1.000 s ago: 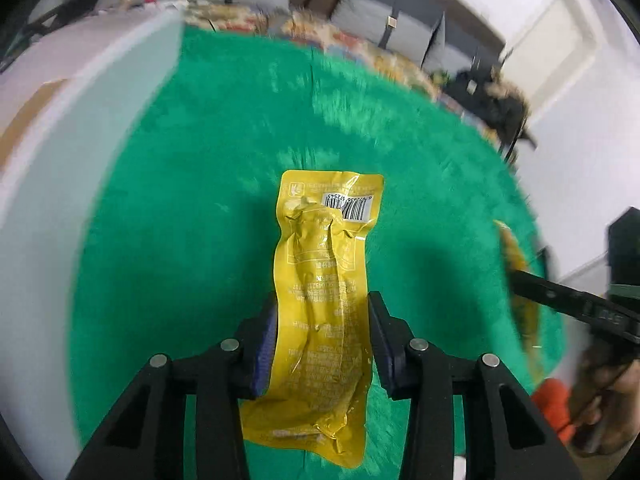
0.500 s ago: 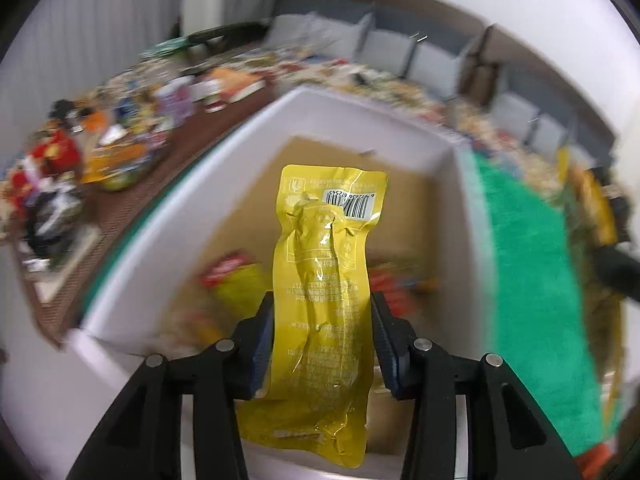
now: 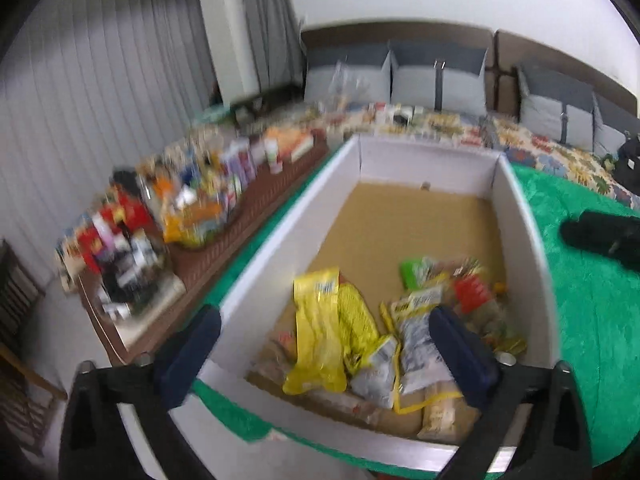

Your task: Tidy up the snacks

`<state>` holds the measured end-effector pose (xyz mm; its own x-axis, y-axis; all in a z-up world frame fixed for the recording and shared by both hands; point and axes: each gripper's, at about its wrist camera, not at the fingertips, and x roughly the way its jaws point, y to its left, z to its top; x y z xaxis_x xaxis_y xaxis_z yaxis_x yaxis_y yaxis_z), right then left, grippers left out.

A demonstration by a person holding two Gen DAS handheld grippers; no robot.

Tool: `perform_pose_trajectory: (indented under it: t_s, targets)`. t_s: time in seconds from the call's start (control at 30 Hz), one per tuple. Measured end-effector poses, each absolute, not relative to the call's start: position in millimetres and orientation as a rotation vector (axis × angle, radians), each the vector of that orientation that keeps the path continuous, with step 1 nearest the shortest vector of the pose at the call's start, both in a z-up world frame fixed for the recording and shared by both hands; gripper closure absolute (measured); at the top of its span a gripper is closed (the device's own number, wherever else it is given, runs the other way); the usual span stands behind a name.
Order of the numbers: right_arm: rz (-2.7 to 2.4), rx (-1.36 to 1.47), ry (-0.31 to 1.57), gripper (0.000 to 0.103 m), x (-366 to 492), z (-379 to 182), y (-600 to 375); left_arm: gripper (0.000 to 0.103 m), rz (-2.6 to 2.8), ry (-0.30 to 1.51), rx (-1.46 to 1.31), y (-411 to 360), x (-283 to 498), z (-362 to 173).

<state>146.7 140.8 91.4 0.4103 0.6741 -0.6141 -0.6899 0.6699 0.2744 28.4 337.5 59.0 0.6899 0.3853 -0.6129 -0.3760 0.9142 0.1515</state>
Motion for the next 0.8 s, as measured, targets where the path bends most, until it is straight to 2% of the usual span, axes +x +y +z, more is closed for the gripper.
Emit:
perform_pose_trajectory:
  t_s: [0.13, 0.5, 0.8]
  targets:
    - [0.802, -0.138, 0.731, 0.015, 138, 100, 126, 0.000, 0.483, 0.684, 0.010, 324, 27, 71]
    - [0.732, -0.168, 0.757, 0.015, 116, 104, 114, 0.000, 0.535, 0.766, 0.007, 306, 26, 73]
    - [0.732, -0.185, 0.750, 0.015, 108, 108, 125, 0.000, 0.538, 0.752, -0.007, 312, 20, 72]
